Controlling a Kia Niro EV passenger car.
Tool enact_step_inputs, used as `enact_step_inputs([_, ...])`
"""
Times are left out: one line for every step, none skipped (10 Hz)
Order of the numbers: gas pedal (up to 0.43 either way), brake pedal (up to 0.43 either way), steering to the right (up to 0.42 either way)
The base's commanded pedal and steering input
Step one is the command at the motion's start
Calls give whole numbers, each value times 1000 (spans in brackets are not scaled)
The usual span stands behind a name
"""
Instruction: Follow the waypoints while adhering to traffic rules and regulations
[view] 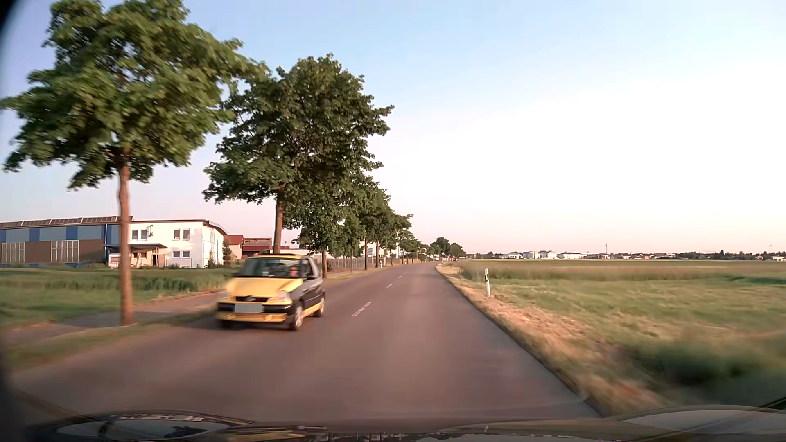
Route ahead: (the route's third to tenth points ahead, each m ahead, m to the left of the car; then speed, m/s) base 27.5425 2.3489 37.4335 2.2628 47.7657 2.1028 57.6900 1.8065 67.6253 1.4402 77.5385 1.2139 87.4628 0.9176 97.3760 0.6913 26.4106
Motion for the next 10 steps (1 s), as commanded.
enact_step_inputs([220,18,0])
enact_step_inputs([220,18,1])
enact_step_inputs([220,18,1])
enact_step_inputs([220,18,1])
enact_step_inputs([220,18,2])
enact_step_inputs([220,18,2])
enact_step_inputs([220,18,2])
enact_step_inputs([209,18,2])
enact_step_inputs([177,12,1])
enact_step_inputs([177,18,2])
